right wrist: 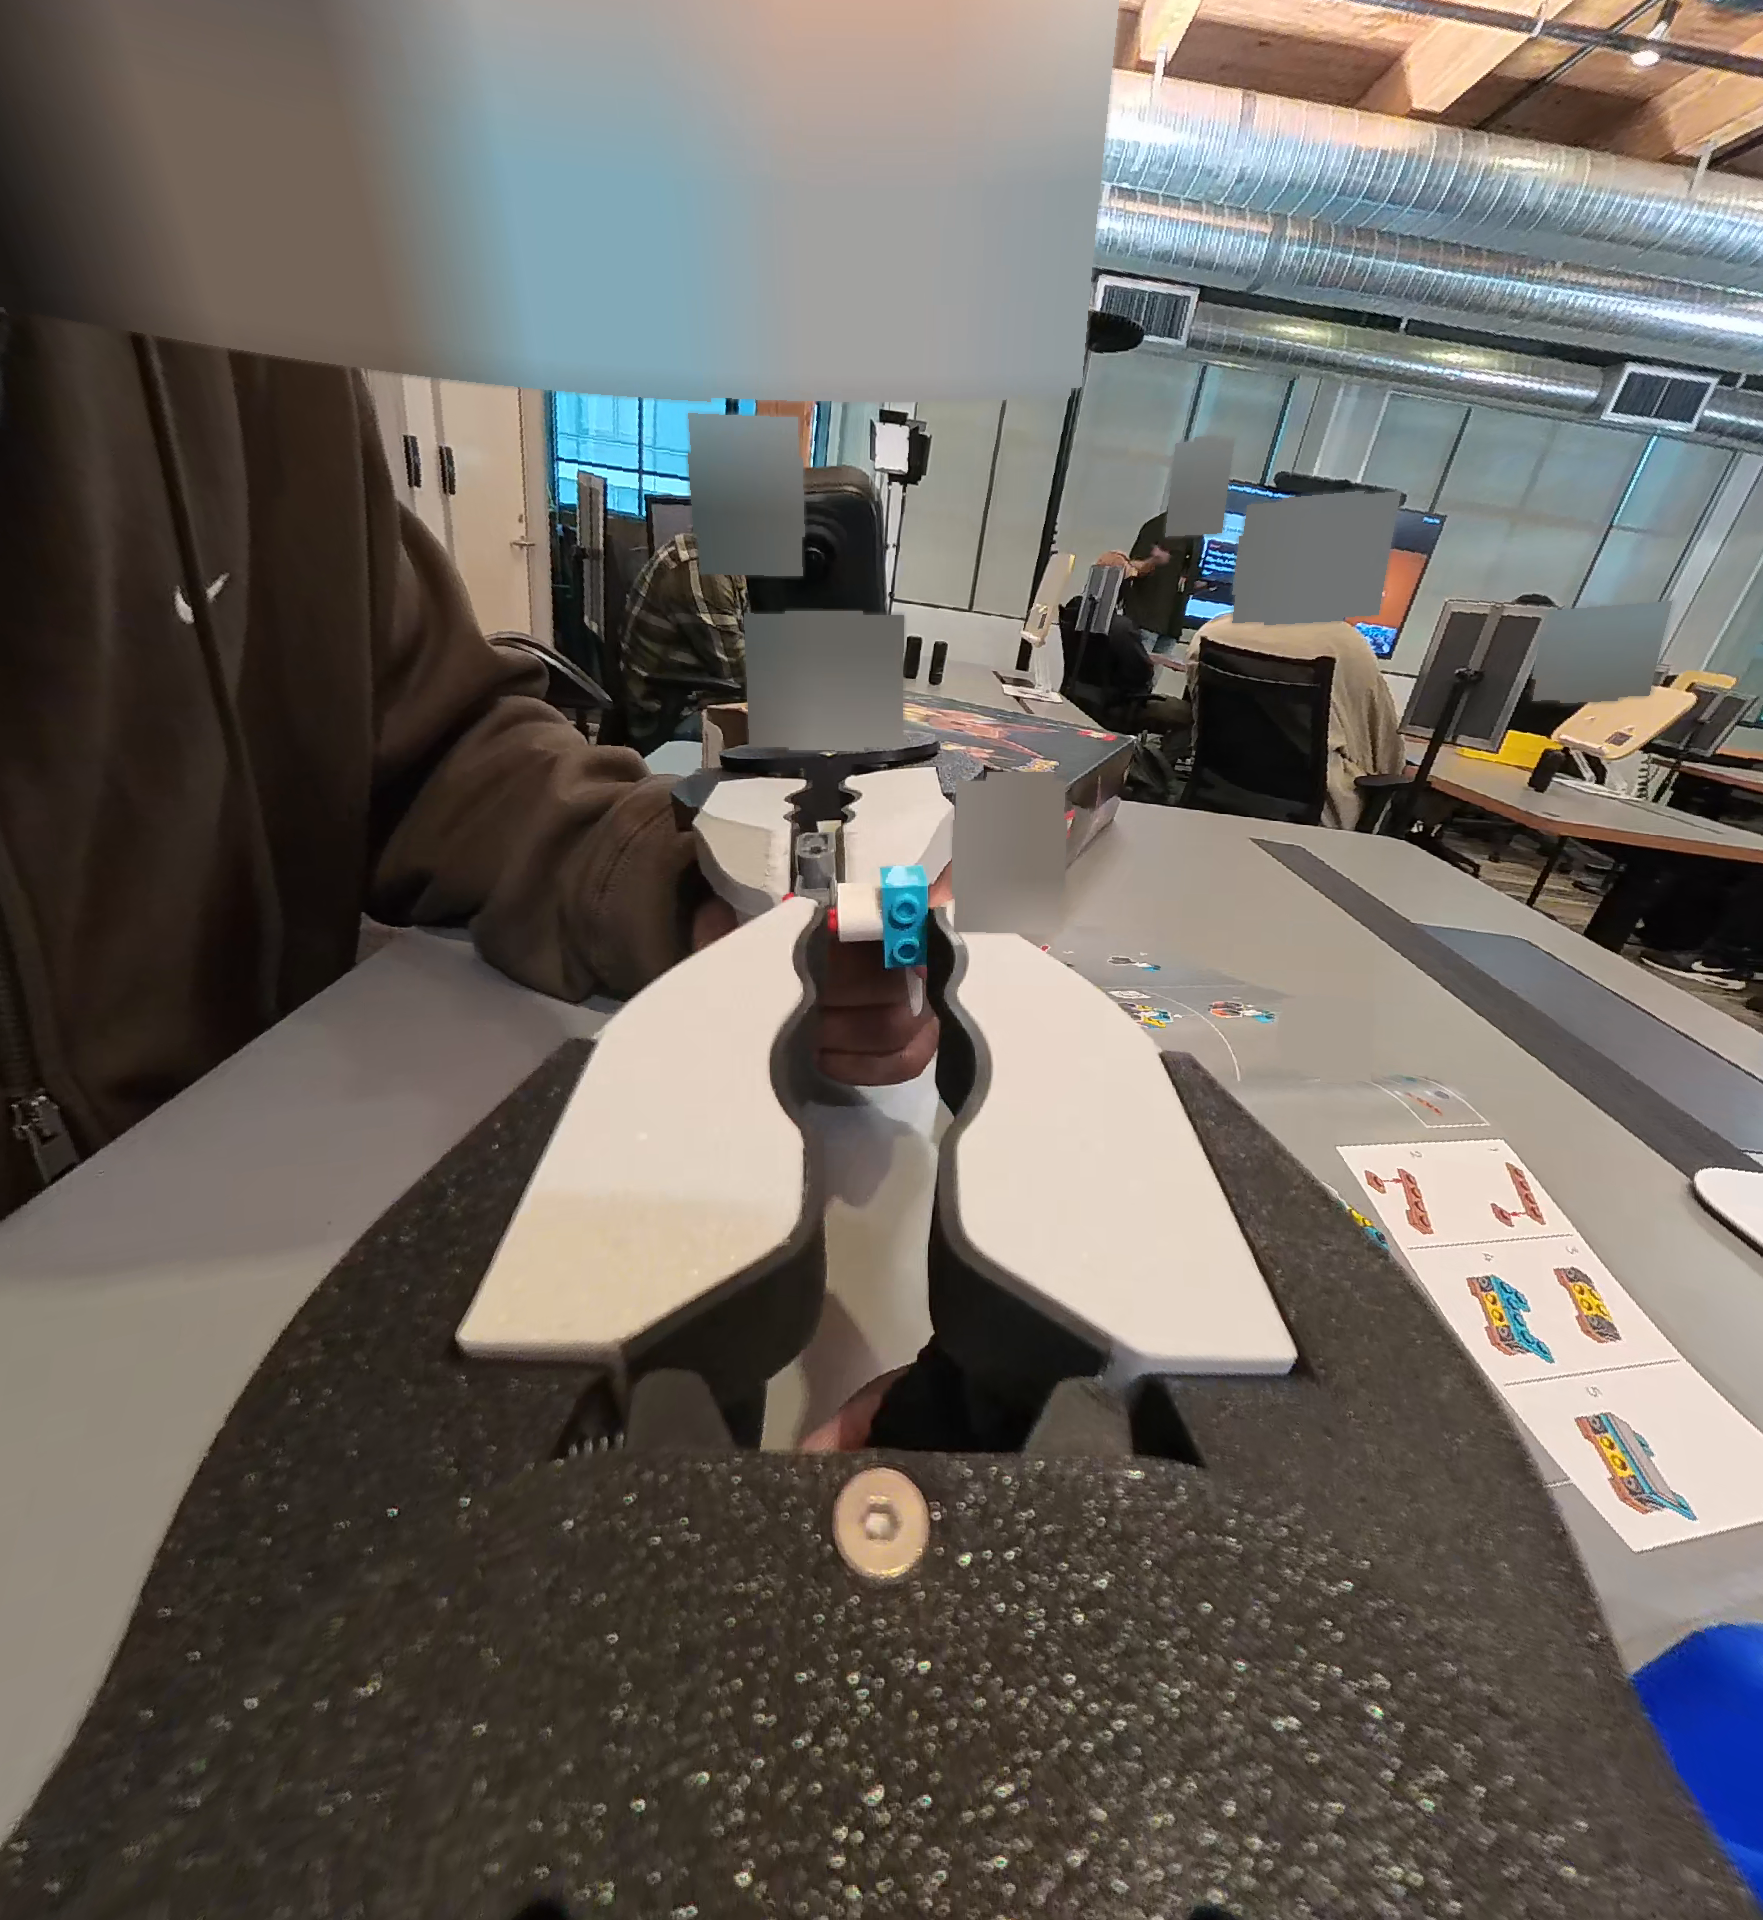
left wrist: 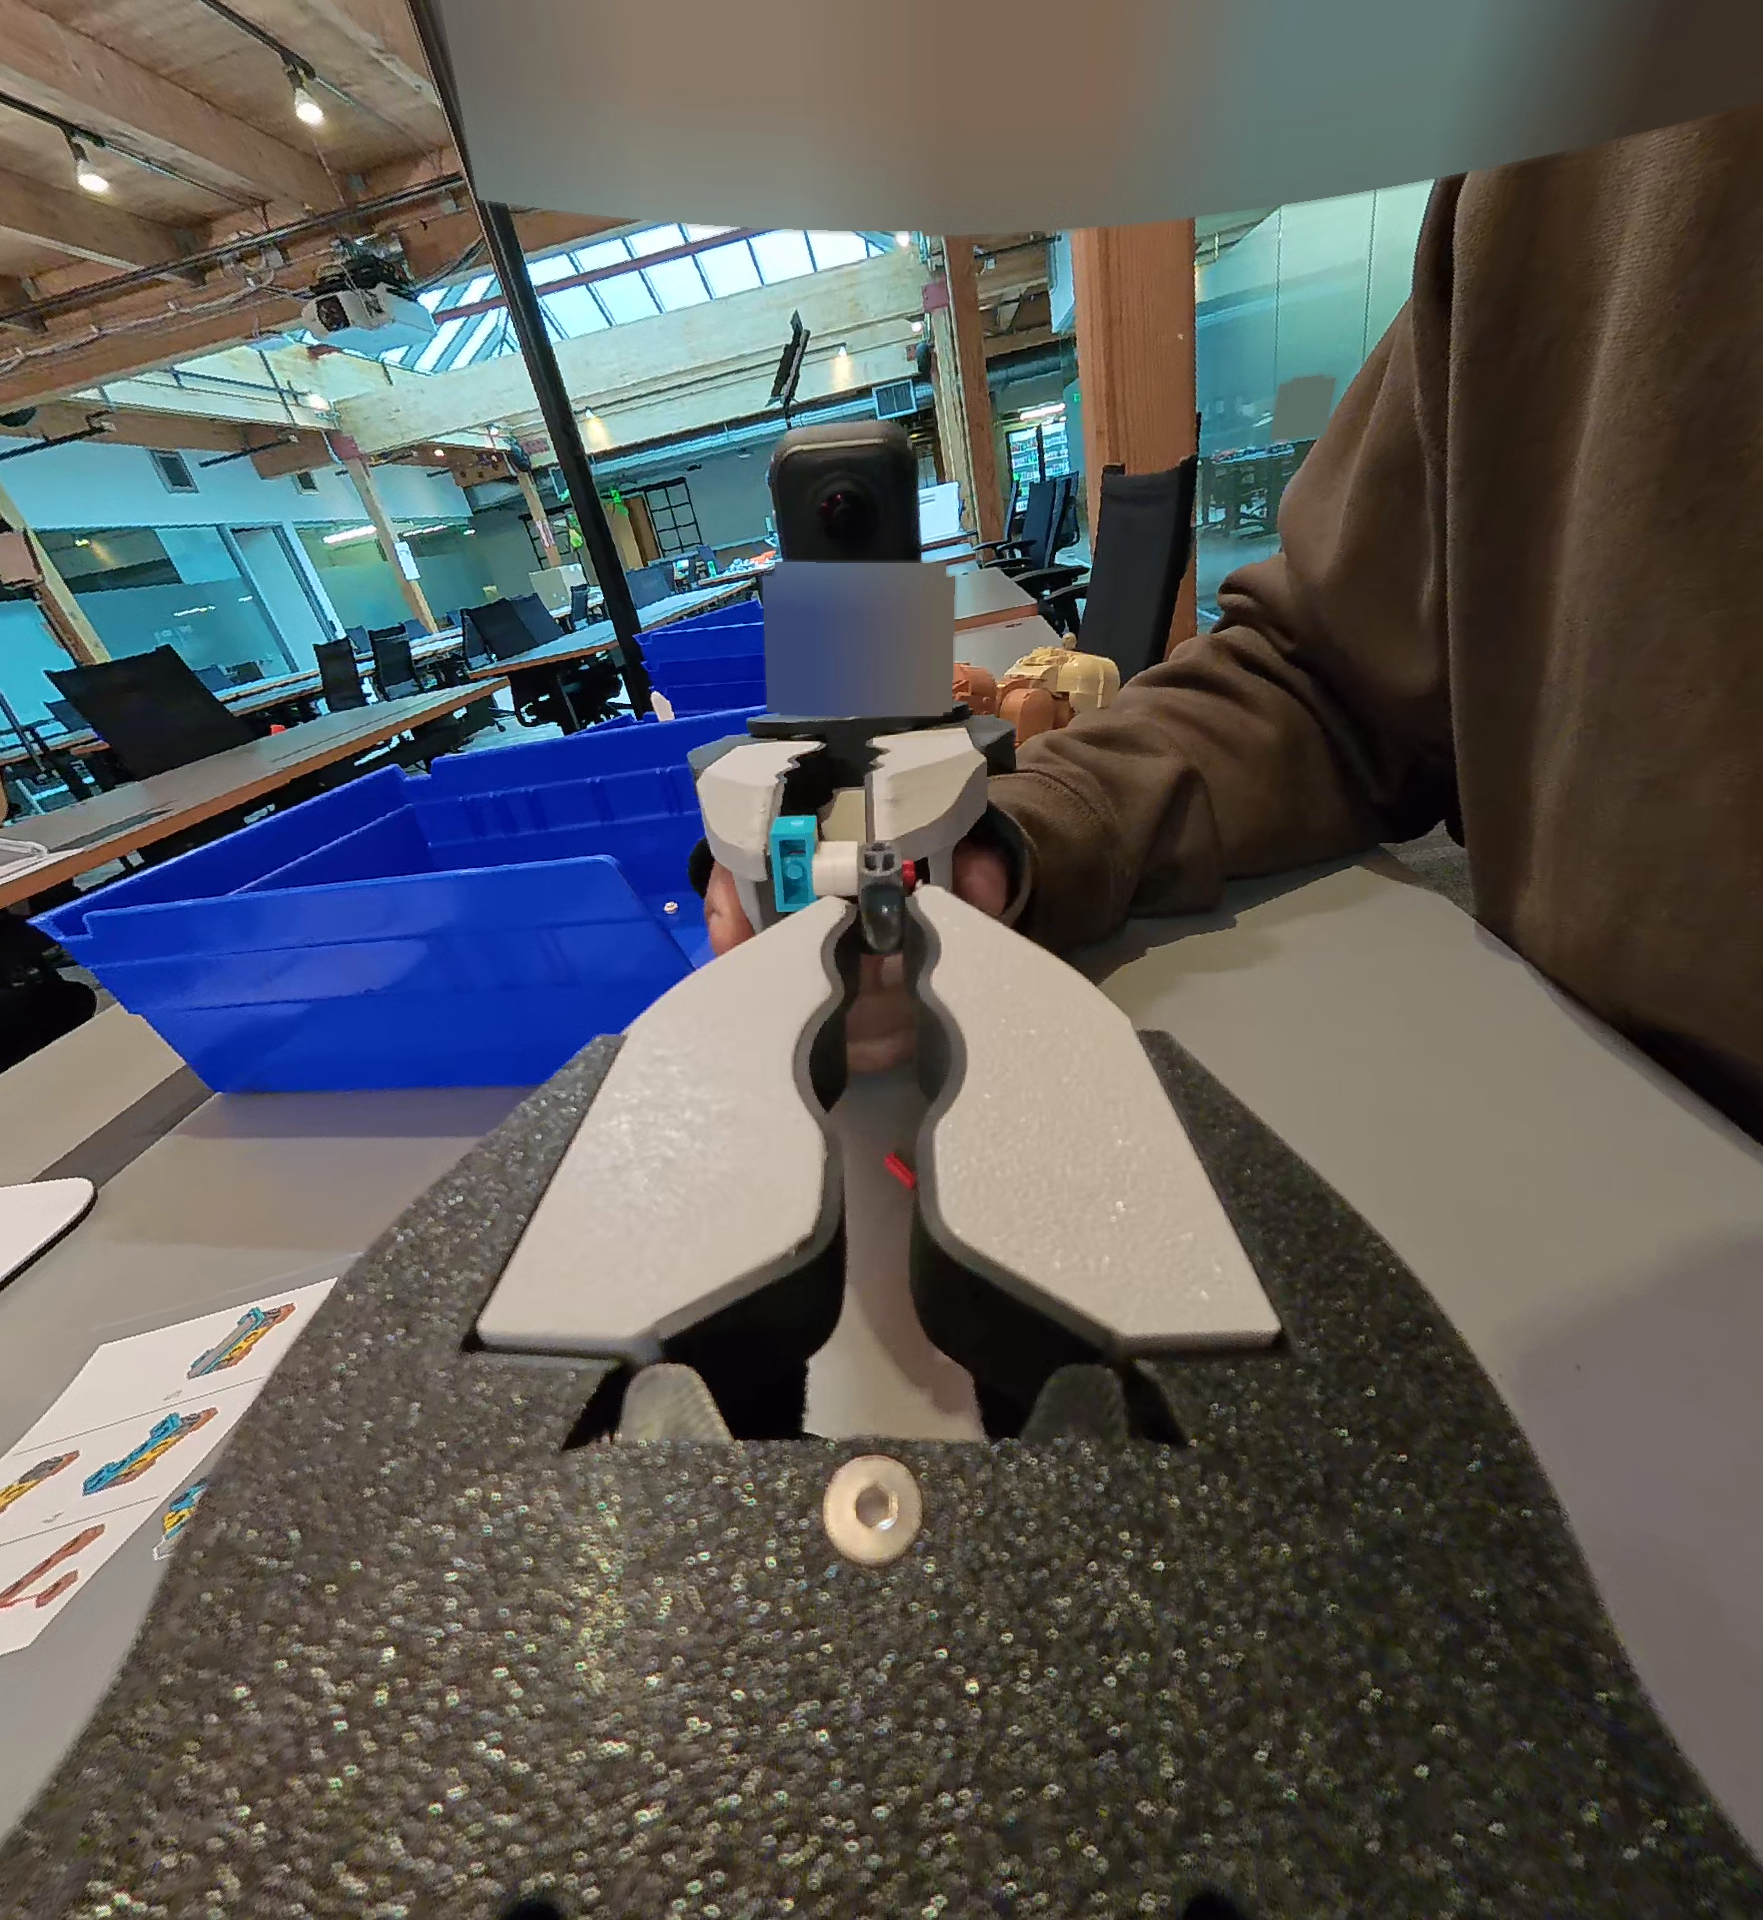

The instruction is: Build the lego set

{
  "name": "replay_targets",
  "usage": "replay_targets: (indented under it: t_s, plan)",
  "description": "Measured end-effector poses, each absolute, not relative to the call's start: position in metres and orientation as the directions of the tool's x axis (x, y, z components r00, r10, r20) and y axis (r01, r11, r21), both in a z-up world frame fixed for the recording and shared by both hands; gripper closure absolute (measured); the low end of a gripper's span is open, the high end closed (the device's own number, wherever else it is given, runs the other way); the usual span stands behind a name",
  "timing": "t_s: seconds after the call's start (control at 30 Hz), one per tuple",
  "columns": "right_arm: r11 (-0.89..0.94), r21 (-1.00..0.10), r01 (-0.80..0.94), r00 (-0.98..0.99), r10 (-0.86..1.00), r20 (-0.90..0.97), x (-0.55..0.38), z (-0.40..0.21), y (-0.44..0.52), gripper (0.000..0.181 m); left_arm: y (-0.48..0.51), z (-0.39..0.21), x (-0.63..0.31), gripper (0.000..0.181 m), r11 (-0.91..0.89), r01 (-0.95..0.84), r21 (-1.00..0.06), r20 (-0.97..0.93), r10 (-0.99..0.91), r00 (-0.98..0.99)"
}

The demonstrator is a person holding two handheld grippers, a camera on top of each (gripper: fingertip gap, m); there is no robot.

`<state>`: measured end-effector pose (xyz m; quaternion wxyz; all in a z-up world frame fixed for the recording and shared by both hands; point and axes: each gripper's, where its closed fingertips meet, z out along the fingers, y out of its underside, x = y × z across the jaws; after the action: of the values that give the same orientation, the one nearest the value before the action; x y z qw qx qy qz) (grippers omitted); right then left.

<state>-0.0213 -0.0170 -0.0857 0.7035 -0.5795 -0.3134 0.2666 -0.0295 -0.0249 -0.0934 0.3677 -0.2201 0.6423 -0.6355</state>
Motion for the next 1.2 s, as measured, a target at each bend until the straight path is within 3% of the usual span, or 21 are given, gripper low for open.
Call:
replay_targets:
  t_s: [1.2]
  plan:
    - [0.177,-0.984,-0.024,0.682,0.722,0.114,-0.0211,-0.0845,-0.0135,0.163,-0.0232,-0.0937,-0.0278,0.174,0.103,0.184,-0.978,-0.197,-0.760,-0.620]
